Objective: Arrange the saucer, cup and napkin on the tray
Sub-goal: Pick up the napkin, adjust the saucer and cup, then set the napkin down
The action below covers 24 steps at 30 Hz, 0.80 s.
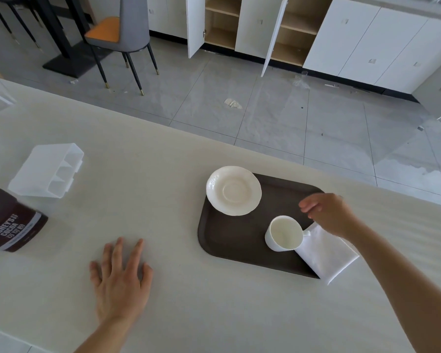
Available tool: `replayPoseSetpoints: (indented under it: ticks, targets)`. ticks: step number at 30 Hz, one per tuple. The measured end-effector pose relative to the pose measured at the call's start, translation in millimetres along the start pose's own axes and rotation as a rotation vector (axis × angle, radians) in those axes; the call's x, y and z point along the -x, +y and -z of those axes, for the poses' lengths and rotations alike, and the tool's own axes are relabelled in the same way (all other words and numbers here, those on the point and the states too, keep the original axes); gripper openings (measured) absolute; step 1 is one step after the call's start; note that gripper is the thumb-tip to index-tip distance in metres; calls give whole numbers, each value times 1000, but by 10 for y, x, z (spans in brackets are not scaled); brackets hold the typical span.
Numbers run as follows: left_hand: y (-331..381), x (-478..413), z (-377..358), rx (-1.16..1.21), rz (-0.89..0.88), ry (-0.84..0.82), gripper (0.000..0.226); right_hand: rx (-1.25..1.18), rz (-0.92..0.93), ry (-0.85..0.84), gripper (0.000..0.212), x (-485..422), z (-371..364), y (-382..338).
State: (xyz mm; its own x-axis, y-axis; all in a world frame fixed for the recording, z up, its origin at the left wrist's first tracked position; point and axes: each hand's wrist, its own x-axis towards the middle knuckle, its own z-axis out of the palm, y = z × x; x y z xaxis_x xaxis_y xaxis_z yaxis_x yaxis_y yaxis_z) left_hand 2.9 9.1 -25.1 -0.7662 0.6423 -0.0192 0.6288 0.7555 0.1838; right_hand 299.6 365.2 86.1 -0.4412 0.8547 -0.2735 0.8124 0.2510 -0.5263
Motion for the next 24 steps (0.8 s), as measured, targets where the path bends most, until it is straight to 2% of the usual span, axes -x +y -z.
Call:
replayPoseSetpoints:
  ticks: [2, 4, 8, 17, 24]
  targets:
    - [-1, -1, 4, 3, 9, 4, 61, 190, 56, -116, 42, 173, 48, 77]
    - [11, 3, 8, 10, 8, 12, 61, 265, 89, -192, 36, 297, 48, 111]
    - [18, 2, 14, 17, 3, 23, 62, 247, 147, -143, 3, 391, -66, 95]
    - [28, 12, 15, 35, 9, 29, 63, 210, 188, 9, 8, 398, -195, 189]
    - [8, 5, -6, 31, 8, 13, 63, 154, 102, 107, 10, 314, -255, 178]
